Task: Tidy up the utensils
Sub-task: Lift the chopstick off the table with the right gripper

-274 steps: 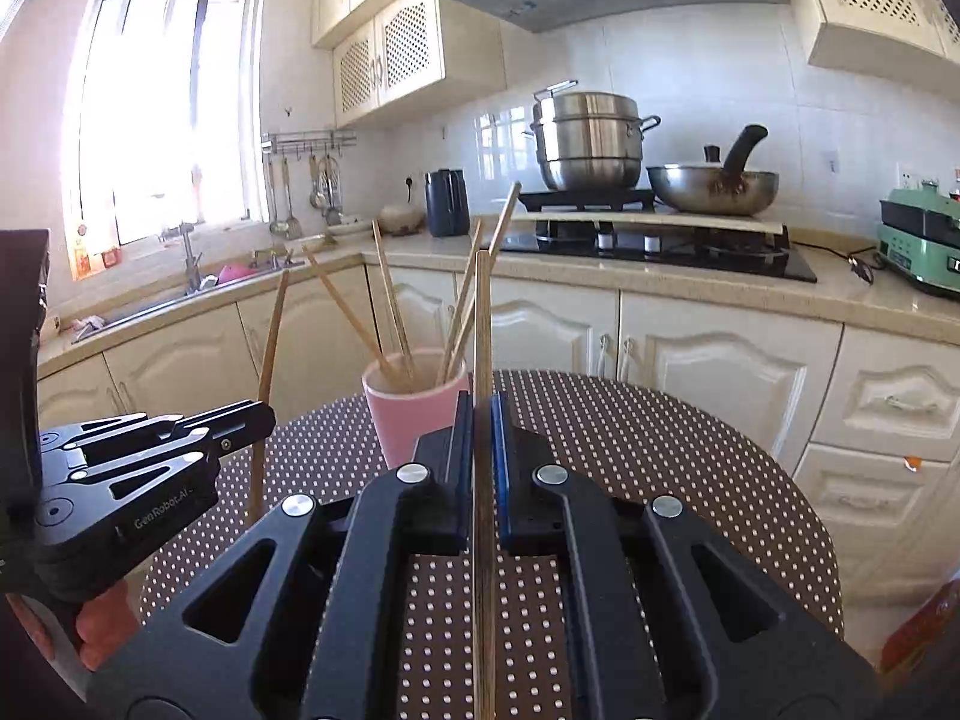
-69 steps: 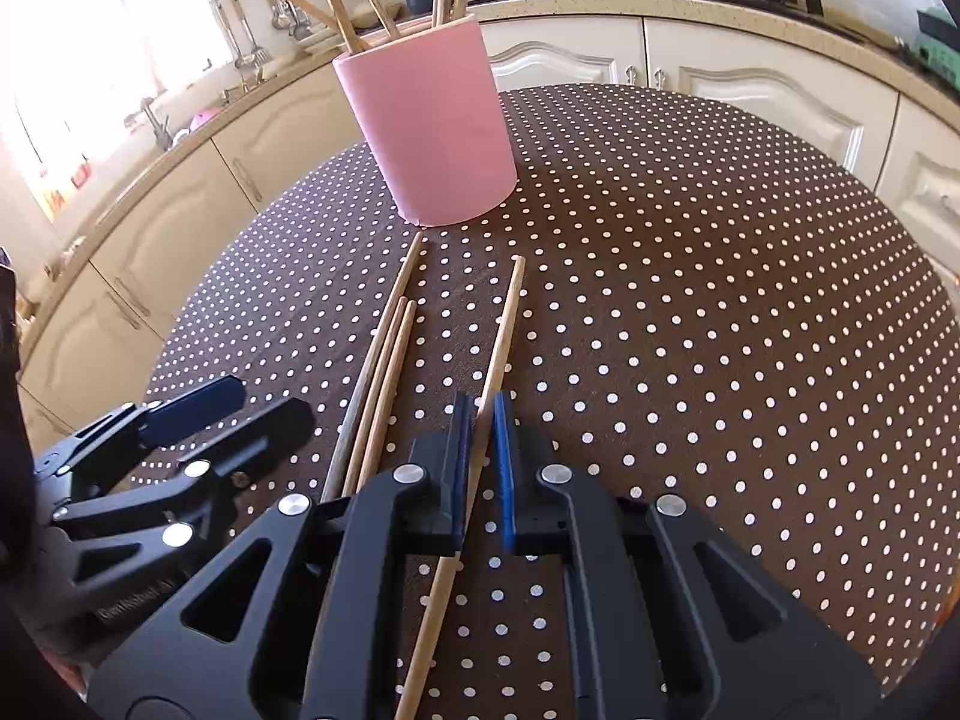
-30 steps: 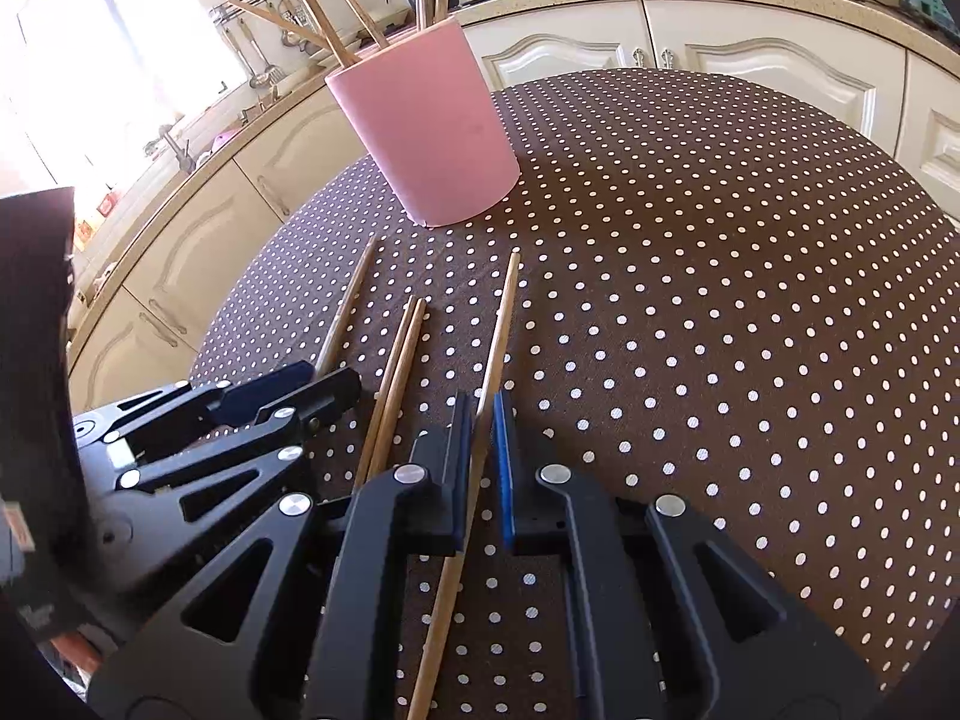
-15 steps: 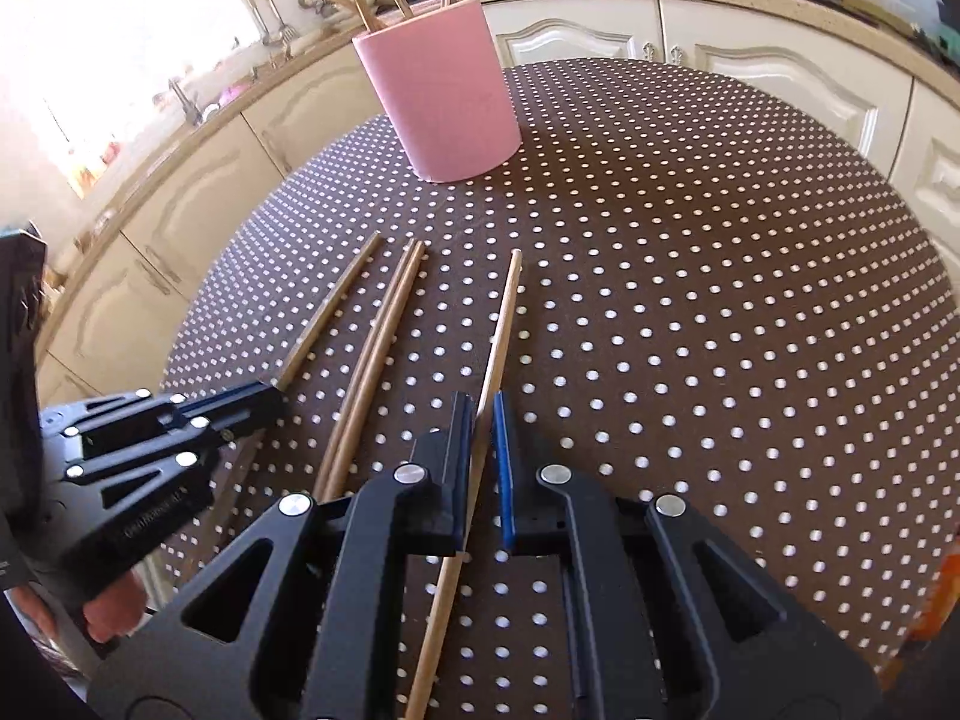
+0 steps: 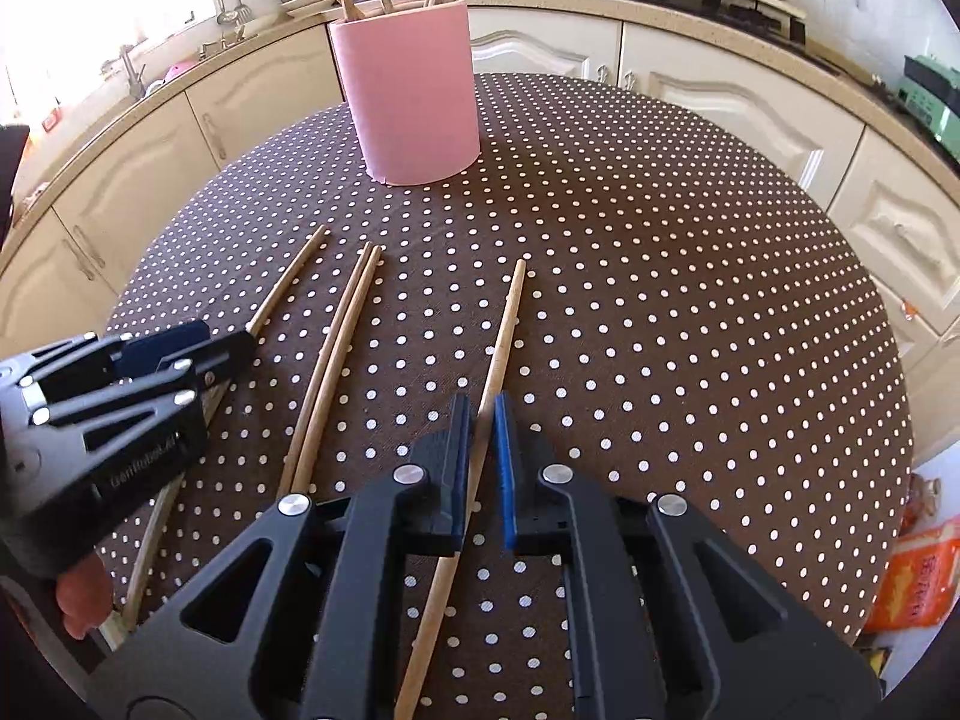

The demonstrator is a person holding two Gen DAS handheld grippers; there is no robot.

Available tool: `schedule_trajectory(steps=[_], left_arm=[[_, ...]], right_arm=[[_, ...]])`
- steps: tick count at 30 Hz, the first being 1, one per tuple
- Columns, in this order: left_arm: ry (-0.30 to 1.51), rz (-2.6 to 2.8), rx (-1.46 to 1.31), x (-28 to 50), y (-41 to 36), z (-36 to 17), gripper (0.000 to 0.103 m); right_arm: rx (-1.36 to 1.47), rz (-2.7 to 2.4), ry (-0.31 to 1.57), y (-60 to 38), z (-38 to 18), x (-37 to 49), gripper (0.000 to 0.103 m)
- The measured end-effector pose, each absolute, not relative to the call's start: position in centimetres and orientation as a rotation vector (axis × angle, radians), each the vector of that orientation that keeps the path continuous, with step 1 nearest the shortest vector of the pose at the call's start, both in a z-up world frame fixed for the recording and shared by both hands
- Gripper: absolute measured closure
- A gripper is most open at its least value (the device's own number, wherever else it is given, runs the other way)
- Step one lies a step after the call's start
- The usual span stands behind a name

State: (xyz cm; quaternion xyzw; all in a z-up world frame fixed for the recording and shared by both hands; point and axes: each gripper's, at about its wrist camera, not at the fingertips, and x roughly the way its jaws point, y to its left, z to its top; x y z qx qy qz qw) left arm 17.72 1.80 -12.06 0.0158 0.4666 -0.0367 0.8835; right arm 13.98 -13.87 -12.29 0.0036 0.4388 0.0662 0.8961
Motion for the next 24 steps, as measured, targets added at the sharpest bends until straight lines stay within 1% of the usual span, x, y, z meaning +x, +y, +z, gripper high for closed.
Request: schedule_trajectory(steps=[2,4,5,6,7,8,9,13,14,16,19,24], left_arm=[[0.959,-0.086,0.04,17.6,2.0,-12.0,0.069],[0.94,-0.08,0.043,17.6,2.0,-12.2,0.073],[0.934,-0.053,0.05,17.4,2.1,-12.2,0.084],[0.929,-0.021,0.063,17.4,2.1,-12.2,0.089],[0.932,-0.02,0.053,17.5,2.3,-12.2,0.09],[0.937,-0.016,0.042,17.6,2.5,-12.1,0.094],[0.941,-0.009,0.035,17.7,2.7,-12.1,0.096],[0.949,0.004,0.002,18.1,3.4,-11.8,0.096],[0.947,0.022,-0.002,18.2,3.6,-11.7,0.096],[0.934,0.067,-0.01,18.3,4.0,-11.6,0.096],[0.91,0.068,-0.028,18.5,4.1,-11.0,0.096],[0.902,0.053,-0.036,18.1,4.3,-10.7,0.096]], right_arm=[[0.005,0.127,0.897,-13.7,-12.4,14.2,0.094],[0.026,0.125,0.9,-13.7,-12.3,14.4,0.094],[0.031,0.128,0.897,-13.8,-12.4,14.6,0.095],[0.044,0.134,0.895,-13.9,-12.3,14.8,0.095],[0.061,0.142,0.898,-14.2,-12.4,14.9,0.095],[0.085,0.156,0.907,-14.7,-12.4,15.0,0.095],[0.111,0.17,0.91,-15.0,-12.3,15.3,0.095],[0.165,0.178,0.891,-16.0,-11.7,15.6,0.095],[0.183,0.185,0.889,-16.2,-11.5,15.8,0.097],[0.204,0.188,0.878,-16.6,-11.1,15.8,0.097],[0.173,0.18,0.863,-16.7,-10.6,16.0,0.097],[0.128,0.161,0.89,-16.6,-10.7,15.8,0.095]])
